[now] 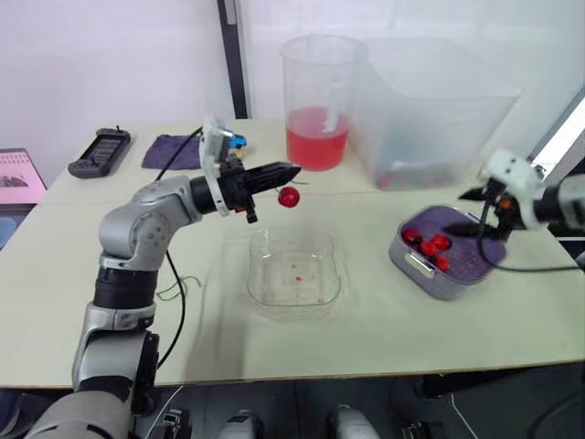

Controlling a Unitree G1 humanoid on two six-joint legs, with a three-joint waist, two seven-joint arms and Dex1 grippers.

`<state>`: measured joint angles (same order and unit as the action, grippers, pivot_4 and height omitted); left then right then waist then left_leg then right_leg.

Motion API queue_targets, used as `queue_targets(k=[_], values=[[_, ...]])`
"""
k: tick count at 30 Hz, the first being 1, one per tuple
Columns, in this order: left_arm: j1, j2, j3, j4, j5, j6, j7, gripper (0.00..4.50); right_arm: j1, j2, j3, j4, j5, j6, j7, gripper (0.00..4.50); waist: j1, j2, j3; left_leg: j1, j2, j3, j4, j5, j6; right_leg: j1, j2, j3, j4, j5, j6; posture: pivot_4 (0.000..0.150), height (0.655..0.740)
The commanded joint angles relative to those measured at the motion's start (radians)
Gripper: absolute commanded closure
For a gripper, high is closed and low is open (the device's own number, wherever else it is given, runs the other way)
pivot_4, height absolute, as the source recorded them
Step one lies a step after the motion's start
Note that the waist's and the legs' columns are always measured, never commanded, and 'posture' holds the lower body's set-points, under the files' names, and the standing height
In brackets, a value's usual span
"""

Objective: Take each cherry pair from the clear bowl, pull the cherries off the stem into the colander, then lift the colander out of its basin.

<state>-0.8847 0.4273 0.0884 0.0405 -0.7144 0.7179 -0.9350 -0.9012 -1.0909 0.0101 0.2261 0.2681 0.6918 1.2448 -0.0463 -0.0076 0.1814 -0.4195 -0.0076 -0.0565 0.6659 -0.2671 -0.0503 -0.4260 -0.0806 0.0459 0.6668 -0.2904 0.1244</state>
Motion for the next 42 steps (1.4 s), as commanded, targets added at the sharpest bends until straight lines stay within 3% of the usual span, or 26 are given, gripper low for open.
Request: queue_targets(k=[1, 6, 15, 18, 21, 27, 32, 42], values=[[-0.035, -0.011, 0.019, -0.045, -0.029, 0.006, 0.024, 4.5, -0.046, 0.124, -0.051, -0.252, 0.215, 0.242, -0.032, 0.01, -0.001, 0.0, 0.0, 0.0, 0.0, -0.001, 0.0, 0.0, 0.0, 0.0, 0.001, 0.0, 0.0, 0.0, 0.0, 0.15, 0.7337], [-0.004, -0.044, -0.002, -0.122, -0.045, 0.03, 0.064, 4.5, -0.054, 0.312, -0.022, -0.424, 0.273, 0.329, -0.19, 0.01, 0.015, 0.0, 0.0, -0.001, -0.002, -0.002, 0.001, 0.0, 0.0, 0.0, -0.002, -0.001, 0.001, 0.0, 0.0, 0.15, 0.7337], [0.002, -0.062, 0.0, -0.159, -0.073, 0.058, 0.102, 4.5, -0.09, 0.493, 0.024, -0.442, 0.285, 0.299, -0.323, 0.01, 0.028, 0.0, 0.0, -0.002, -0.003, -0.003, 0.003, 0.0, 0.0, 0.0, -0.002, -0.001, 0.001, 0.0, 0.0, 0.15, 0.7337], [0.0, -0.059, -0.002, -0.159, -0.075, 0.061, 0.105, 4.5, -0.087, 0.51, 0.03, -0.441, 0.289, 0.296, -0.339, 0.95, 0.026, 0.0, 0.0, -0.002, -0.003, -0.002, 0.002, 0.0, 0.0, 0.0, -0.002, -0.001, 0.001, 0.0, 0.0, 0.15, 0.7337], [0.0, -0.051, -0.007, -0.163, -0.077, 0.066, 0.095, 4.5, -0.078, 0.514, 0.041, -0.447, 0.29, 0.292, -0.346, 2.34, 0.026, 0.0, 0.0, -0.002, -0.003, -0.002, 0.002, 0.0, 0.0, 0.0, -0.002, -0.001, 0.001, 0.0, 0.0, 0.15, 0.7337], [-0.005, -0.04, -0.009, -0.156, -0.073, 0.064, 0.093, 4.5, -0.069, 0.511, 0.044, -0.446, 0.291, 0.284, -0.36, 2.34, 0.025, 0.0, 0.0, -0.002, -0.003, -0.002, 0.002, 0.0, 0.0, 0.0, -0.002, -0.001, 0.001, 0.0, 0.0, 0.15, 0.7337], [-0.008, -0.038, -0.01, -0.148, -0.071, 0.059, 0.094, 4.5, -0.062, 0.512, 0.044, -0.445, 0.295, 0.285, -0.373, 3.79, 0.025, 0.0, 0.0, -0.002, -0.002, -0.002, 0.002, 0.0, 0.0, 0.0, -0.002, -0.001, 0.001, 0.0, 0.0, 0.15, 0.7337], [-0.021, -0.031, -0.006, -0.122, -0.057, 0.027, 0.082, 4.5, 0.073, 0.443, 0.059, -0.428, 0.273, 0.257, -0.35, 3.79, 0.028, 0.0, 0.0, -0.002, -0.003, -0.002, 0.002, 0.0, 0.0, 0.0, -0.002, -0.002, 0.001, 0.0, 0.0, 0.15, 0.7337]])
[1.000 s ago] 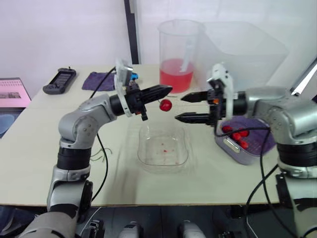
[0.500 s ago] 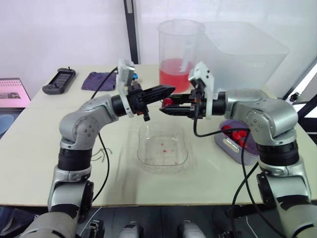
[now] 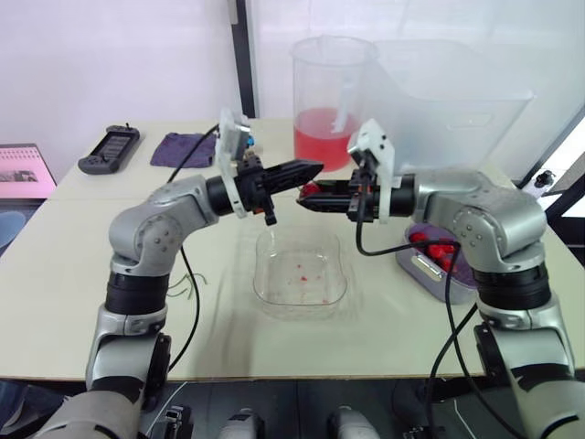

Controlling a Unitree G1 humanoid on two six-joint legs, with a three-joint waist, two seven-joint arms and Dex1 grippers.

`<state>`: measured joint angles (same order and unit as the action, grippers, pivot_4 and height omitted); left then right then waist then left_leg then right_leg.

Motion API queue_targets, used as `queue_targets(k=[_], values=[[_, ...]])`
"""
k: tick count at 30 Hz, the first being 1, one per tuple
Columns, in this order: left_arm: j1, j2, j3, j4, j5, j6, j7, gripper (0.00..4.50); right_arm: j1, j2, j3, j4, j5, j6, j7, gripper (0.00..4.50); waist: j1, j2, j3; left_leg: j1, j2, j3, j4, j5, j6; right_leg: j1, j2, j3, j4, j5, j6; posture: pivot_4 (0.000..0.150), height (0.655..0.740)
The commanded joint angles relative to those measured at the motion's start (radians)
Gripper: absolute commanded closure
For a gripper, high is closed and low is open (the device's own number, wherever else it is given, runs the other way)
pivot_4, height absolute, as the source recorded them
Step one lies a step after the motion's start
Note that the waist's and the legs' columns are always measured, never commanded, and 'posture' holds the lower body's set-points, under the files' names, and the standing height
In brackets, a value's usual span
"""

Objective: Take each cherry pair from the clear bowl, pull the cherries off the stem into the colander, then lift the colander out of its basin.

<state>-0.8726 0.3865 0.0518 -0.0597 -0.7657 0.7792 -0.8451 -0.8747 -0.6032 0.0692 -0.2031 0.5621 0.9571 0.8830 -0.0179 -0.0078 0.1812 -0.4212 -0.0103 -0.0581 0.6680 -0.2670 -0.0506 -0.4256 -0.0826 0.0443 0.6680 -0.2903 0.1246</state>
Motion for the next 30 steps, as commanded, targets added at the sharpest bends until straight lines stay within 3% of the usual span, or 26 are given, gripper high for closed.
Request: queue_targets(k=[1, 6, 10, 16, 22, 26, 30], values=[[-0.034, 0.01, 0.031, -0.02, -0.005, -0.036, -0.008, 4.5, 0.065, -0.061, 0.004, 0.004, -0.029, -0.017, 0.016, 3.79, 0.001, 0.0, 0.0, 0.0, 0.0, 0.0, 0.0, 0.0, 0.0, 0.0, 0.0, 0.0, 0.0, 0.0, 0.0, 0.15, 0.7337], [-0.029, 0.012, 0.029, -0.015, -0.008, -0.039, -0.012, 4.5, 0.091, -0.119, -0.026, 0.025, -0.043, -0.026, 0.016, 3.79, -0.005, 0.0, 0.0, 0.0, 0.0, 0.001, 0.0, 0.0, 0.0, 0.0, 0.001, 0.0, 0.0, 0.0, 0.0, 0.15, 0.7337], [-0.023, 0.017, 0.035, -0.015, -0.01, -0.037, -0.01, 4.5, 0.101, -0.284, -0.101, 0.081, -0.073, -0.051, 0.055, 3.79, 0.005, 0.0, 0.0, 0.0, 0.0, 0.001, -0.001, 0.0, 0.0, 0.0, 0.0, 0.0, -0.001, 0.0, 0.0, 0.15, 0.7337], [0.004, 0.037, 0.039, -0.02, -0.008, -0.036, -0.007, 4.5, 0.161, -0.562, -0.059, 0.297, -0.255, -0.223, 0.141, 3.79, 0.004, 0.0, 0.0, 0.0, 0.0, 0.002, 0.0, -0.001, 0.002, 0.001, 0.0, 0.0, -0.001, 0.0, 0.0, 0.15, 0.7337], [0.032, 0.051, 0.036, -0.028, 0.0, -0.042, -0.001, 4.5, 0.231, -0.608, -0.013, 0.355, -0.331, -0.292, 0.21, 3.79, -0.018, 0.0, 0.0, 0.003, 0.002, 0.004, -0.002, -0.001, 0.001, 0.001, 0.002, 0.002, -0.001, 0.0, 0.0, 0.15, 0.7337], [0.052, 0.066, 0.03, -0.034, 0.014, -0.046, -0.003, 4.5, 0.255, -0.614, -0.004, 0.378, -0.38, -0.311, 0.208, 2.1, -0.021, 0.0, 0.0, 0.002, 0.002, 0.004, -0.002, 0.0, 0.0, 0.001, 0.001, 0.002, -0.001, 0.0, 0.0, 0.15, 0.7337], [0.054, 0.086, 0.048, -0.026, 0.015, -0.047, -0.005, 4.5, 0.177, -0.619, -0.011, 0.362, -0.375, -0.279, 0.256, 0.18, -0.02, 0.0, 0.0, 0.002, 0.001, 0.004, -0.002, 0.0, 0.0, 0.001, 0.001, 0.002, -0.001, 0.0, 0.0, 0.15, 0.7337]])
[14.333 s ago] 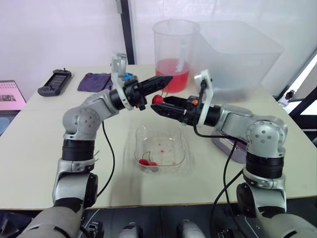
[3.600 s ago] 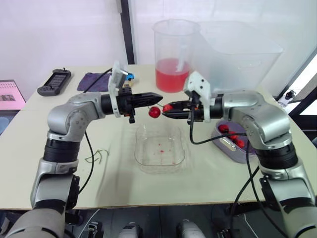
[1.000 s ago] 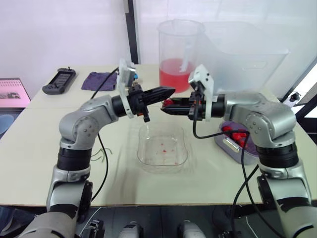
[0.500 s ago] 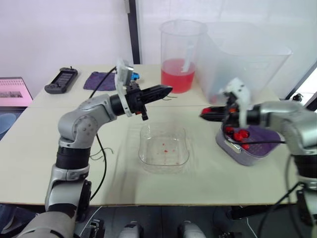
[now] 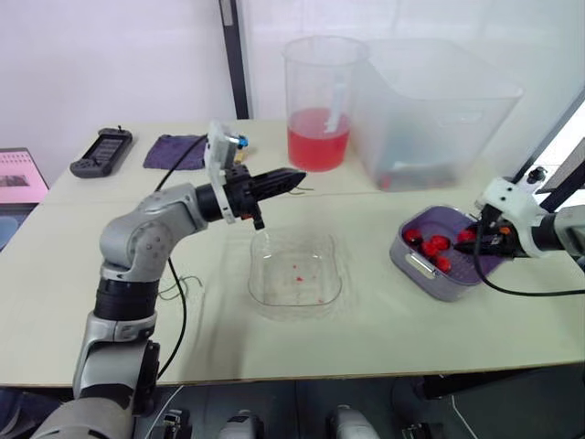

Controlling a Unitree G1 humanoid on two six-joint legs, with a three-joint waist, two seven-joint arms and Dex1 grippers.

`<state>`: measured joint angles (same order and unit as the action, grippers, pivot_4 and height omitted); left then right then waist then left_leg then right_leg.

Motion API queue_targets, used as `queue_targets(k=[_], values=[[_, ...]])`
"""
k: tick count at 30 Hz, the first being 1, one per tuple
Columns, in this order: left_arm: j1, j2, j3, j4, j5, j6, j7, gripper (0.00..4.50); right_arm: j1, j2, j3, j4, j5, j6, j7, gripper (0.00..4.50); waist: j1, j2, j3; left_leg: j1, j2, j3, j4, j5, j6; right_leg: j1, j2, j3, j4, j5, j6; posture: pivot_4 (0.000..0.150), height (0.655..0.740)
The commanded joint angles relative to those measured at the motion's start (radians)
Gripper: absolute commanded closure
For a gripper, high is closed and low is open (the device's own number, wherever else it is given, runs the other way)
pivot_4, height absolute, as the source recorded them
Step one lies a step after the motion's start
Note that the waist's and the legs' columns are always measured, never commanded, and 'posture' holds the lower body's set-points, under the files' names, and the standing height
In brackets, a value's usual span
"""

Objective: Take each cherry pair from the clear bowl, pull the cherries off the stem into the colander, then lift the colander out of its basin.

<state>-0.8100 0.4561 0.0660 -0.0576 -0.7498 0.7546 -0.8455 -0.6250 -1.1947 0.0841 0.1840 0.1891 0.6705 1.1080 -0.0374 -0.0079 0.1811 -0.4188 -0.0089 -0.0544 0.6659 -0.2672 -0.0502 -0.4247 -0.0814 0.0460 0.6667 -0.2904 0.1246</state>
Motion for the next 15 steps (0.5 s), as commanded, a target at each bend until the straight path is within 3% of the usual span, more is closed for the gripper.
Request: queue_targets(k=[1, 5, 9, 15], values=[[-0.009, 0.02, 0.04, -0.025, -0.002, -0.023, -0.001, 4.5, -0.102, -0.026, -0.018, -0.027, -0.005, 0.009, 0.045, 0.08, -0.001, 0.0, 0.0, 0.0, 0.0, 0.0, 0.0, 0.0, 0.0, 0.0, 0.0, 0.0, 0.0, 0.0, 0.0, 0.15, 0.7337], [0.014, 0.045, 0.07, -0.044, -0.017, -0.004, 0.019, 4.5, -0.278, 0.002, 0.021, -0.024, 0.003, 0.033, 0.131, 0.08, -0.002, 0.0, 0.0, 0.0, 0.0, 0.0, -0.001, 0.0, 0.0, 0.0, 0.0, 0.0, 0.0, 0.0, 0.0, 0.15, 0.7337], [0.104, 0.112, 0.154, -0.117, -0.07, 0.076, 0.071, 4.5, -0.491, 0.139, -0.009, -0.071, 0.172, 0.142, 0.245, 0.08, -0.016, 0.001, 0.0, 0.002, 0.001, -0.001, -0.003, 0.0, 0.0, -0.001, 0.001, 0.002, 0.0, 0.0, 0.0, 0.15, 0.7337], [0.371, 0.195, 0.328, -0.223, -0.126, 0.18, 0.193, 4.5, -0.588, 0.319, -0.01, -0.147, 0.344, 0.228, 0.305, 0.08, -0.003, 0.001, 0.0, 0.001, 0.002, -0.003, -0.002, -0.001, 0.001, -0.001, -0.001, 0.001, 0.0, 0.0, 0.0, 0.15, 0.7337]])
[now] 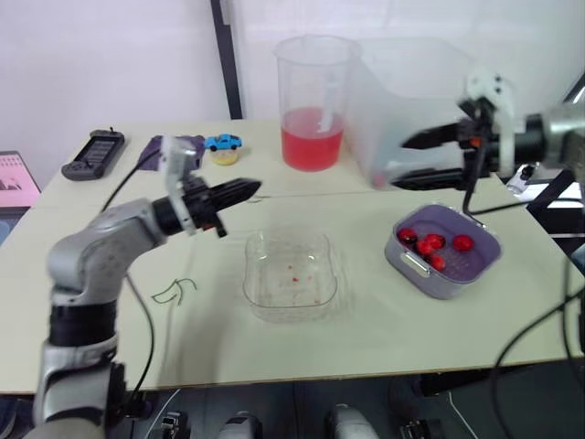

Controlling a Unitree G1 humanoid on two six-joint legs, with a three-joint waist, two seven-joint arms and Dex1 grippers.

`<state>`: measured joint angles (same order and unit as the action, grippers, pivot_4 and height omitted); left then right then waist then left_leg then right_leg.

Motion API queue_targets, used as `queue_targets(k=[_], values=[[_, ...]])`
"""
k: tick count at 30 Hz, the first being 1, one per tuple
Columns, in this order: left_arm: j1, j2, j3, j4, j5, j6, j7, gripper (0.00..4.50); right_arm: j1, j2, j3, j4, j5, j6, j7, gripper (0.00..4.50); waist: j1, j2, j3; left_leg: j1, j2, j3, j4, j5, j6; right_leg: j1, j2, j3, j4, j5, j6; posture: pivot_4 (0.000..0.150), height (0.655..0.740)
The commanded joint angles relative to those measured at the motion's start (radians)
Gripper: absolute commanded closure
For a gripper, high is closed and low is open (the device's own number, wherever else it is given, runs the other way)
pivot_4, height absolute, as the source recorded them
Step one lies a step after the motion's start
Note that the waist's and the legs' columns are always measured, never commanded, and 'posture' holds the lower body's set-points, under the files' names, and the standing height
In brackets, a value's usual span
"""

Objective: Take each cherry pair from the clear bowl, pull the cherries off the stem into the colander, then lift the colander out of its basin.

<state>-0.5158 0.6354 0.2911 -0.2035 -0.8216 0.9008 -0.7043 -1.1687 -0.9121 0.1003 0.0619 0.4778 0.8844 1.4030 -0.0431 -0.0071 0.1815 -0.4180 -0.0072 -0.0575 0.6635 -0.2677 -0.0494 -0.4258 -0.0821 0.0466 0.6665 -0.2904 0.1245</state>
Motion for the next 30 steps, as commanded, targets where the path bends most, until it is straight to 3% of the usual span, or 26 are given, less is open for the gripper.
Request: queue_targets(k=[1, 3, 6, 12, 16, 20, 22, 27, 30], values=[[0.133, 0.007, 0.149, -0.102, -0.087, 0.05, 0.072, 4.5, -0.05, 0.057, -0.016, -0.019, 0.055, 0.004, 0.009, 0.08, 0.006, 0.0, 0.0, 0.0, 0.0, 0.0, 0.001, 0.0, 0.0, 0.0, -0.001, 0.0, 0.0, 0.0, 0.0, 0.15, 0.7337], [0.241, -0.023, 0.216, -0.13, -0.13, 0.058, 0.104, 4.5, -0.053, 0.085, 0.004, 0.002, 0.041, -0.026, 0.014, 0.08, 0.012, 0.0, 0.0, -0.002, 0.0, -0.001, 0.002, 0.0, 0.001, 0.0, -0.002, -0.001, 0.0, 0.0, 0.0, 0.15, 0.7337], [0.398, -0.082, 0.228, -0.135, -0.093, 0.002, 0.126, 4.5, -0.064, 0.122, 0.02, 0.056, 0.025, -0.056, 0.018, 0.08, 0.027, 0.0, 0.0, -0.002, -0.001, -0.001, 0.002, 0.0, 0.0, 0.0, -0.003, -0.001, 0.0, 0.0, 0.0, 0.15, 0.7337], [0.493, -0.155, 0.183, -0.072, -0.026, -0.089, 0.142, 4.5, -0.077, 0.143, 0.044, 0.078, 0.023, -0.051, 0.028, 0.08, 0.04, -0.001, 0.0, -0.002, -0.004, -0.001, 0.003, 0.0, 0.0, 0.001, -0.005, -0.004, 0.001, 0.0, 0.0, 0.15, 0.7337], [0.49, -0.153, 0.195, 0.007, 0.015, -0.141, 0.153, 3.14, -0.059, 0.135, 0.044, 0.038, 0.039, -0.007, 0.019, 0.0, 0.029, -0.001, 0.0, -0.001, -0.004, -0.001, 0.002, 0.0, 0.0, 0.001, -0.004, -0.003, 0.0, 0.0, 0.0, 0.15, 0.7337], [0.468, -0.076, 0.233, 0.047, 0.044, -0.19, 0.123, 0.93, -0.041, 0.108, 0.046, 0.005, 0.041, 0.055, 0.005, 0.0, 0.028, -0.001, 0.0, -0.002, -0.003, -0.001, 0.001, 0.0, 0.001, 0.0, -0.003, -0.003, 0.0, 0.0, 0.0, 0.15, 0.7337], [0.444, -0.022, 0.264, 0.078, 0.034, -0.201, 0.097, 0.05, -0.046, 0.108, 0.046, 0.006, 0.04, 0.076, -0.007, 0.0, 0.028, -0.001, 0.0, -0.002, -0.003, -0.001, 0.001, -0.001, 0.001, 0.0, -0.003, -0.003, 0.0, 0.0, 0.0, 0.15, 0.7337], [0.394, 0.088, 0.295, 0.062, -0.003, -0.184, 0.034, 0.05, -0.052, 0.088, 0.043, 0.013, 0.028, 0.09, -0.023, 0.0, 0.029, -0.001, 0.0, -0.002, -0.003, -0.001, 0.001, -0.001, 0.002, 0.0, -0.003, -0.003, 0.0, 0.0, 0.0, 0.15, 0.7337], [0.303, 0.212, 0.215, 0.077, 0.053, -0.199, -0.051, 0.05, -0.041, 0.071, 0.035, 0.008, 0.011, 0.096, -0.063, 0.0, 0.032, -0.001, 0.0, -0.002, -0.003, 0.0, 0.001, -0.001, 0.002, 0.0, -0.003, -0.004, 0.0, 0.0, 0.0, 0.15, 0.7337]])
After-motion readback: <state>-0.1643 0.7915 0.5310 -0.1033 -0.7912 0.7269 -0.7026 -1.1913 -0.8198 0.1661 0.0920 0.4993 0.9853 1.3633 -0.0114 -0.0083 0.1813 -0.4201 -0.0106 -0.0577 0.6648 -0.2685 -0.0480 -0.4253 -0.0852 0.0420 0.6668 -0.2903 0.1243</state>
